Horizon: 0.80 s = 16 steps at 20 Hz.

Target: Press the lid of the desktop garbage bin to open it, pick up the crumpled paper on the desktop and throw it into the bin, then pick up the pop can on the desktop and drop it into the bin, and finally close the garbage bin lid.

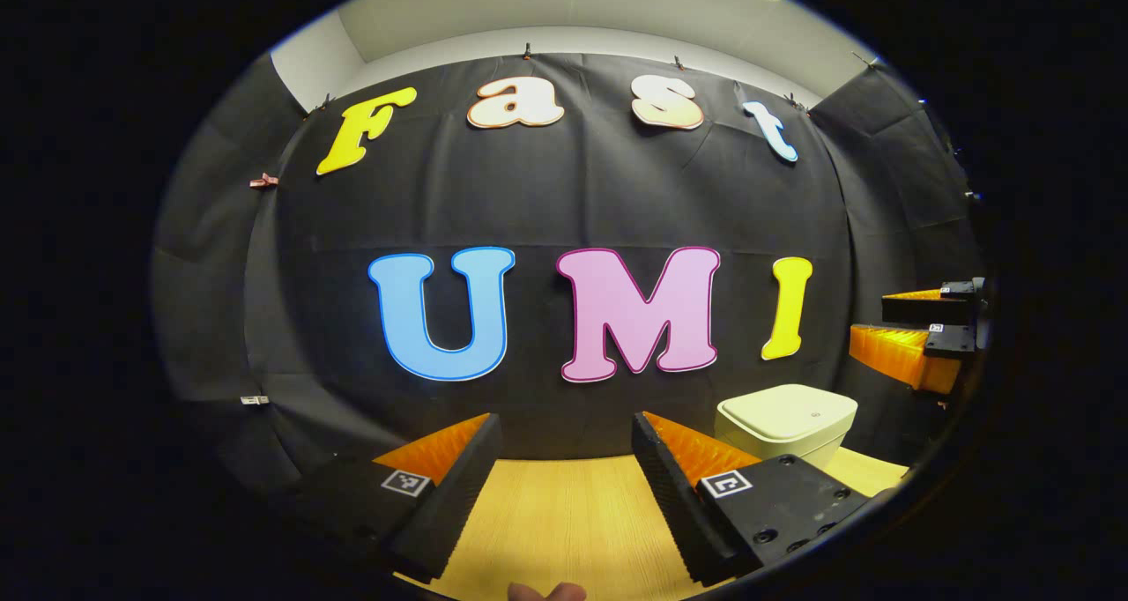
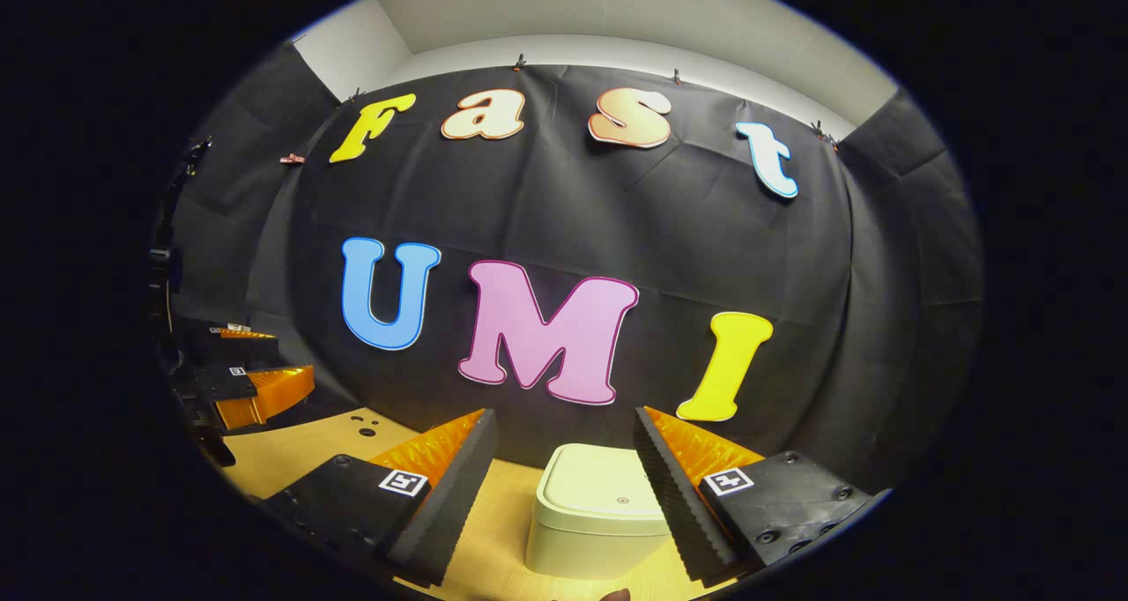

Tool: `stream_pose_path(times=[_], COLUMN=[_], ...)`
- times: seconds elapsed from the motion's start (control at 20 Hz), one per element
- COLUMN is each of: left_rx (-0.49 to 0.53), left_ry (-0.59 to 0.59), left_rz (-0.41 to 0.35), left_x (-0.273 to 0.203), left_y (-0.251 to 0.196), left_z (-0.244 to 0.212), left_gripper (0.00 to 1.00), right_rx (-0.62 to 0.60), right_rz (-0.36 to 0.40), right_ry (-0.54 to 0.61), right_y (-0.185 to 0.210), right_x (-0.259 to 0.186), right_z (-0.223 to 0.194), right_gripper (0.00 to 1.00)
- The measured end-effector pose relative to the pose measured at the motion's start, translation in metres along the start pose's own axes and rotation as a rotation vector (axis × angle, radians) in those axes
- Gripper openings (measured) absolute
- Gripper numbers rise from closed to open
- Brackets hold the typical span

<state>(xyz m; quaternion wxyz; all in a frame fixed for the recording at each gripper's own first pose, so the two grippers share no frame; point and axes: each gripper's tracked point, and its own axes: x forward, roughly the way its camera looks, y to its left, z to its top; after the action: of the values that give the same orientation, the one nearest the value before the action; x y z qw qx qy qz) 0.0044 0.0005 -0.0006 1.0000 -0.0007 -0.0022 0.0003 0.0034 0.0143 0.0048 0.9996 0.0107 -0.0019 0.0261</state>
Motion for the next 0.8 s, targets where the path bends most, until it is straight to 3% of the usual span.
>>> stream_pose_path(times=[0.3,0.35,0.5,0.65,0.8], left_rx=[-0.002,-0.002,-0.001,-0.006,-0.004], left_ry=[0.000,-0.001,-0.005,-0.009,-0.009], left_rz=[0.003,0.002,0.002,0.000,0.001], left_x=[0.002,0.001,0.002,0.001,0.000], left_y=[0.001,0.001,0.001,0.001,0.001], left_z=[0.000,-0.001,0.001,0.001,0.001], left_gripper=[0.95,0.95,0.95,0.95,0.95], right_rx=[0.021,0.021,0.021,0.020,0.042], right_rz=[0.042,0.042,0.044,0.029,-0.030], right_ry=[0.034,0.037,0.086,0.195,0.165], right_y=[0.007,0.007,0.004,-0.007,-0.029], right_x=[0.003,0.003,0.010,0.012,0.014], right_z=[-0.005,-0.005,-0.016,-0.043,-0.037], right_gripper=[0.92,0.87,0.60,0.08,0.05])
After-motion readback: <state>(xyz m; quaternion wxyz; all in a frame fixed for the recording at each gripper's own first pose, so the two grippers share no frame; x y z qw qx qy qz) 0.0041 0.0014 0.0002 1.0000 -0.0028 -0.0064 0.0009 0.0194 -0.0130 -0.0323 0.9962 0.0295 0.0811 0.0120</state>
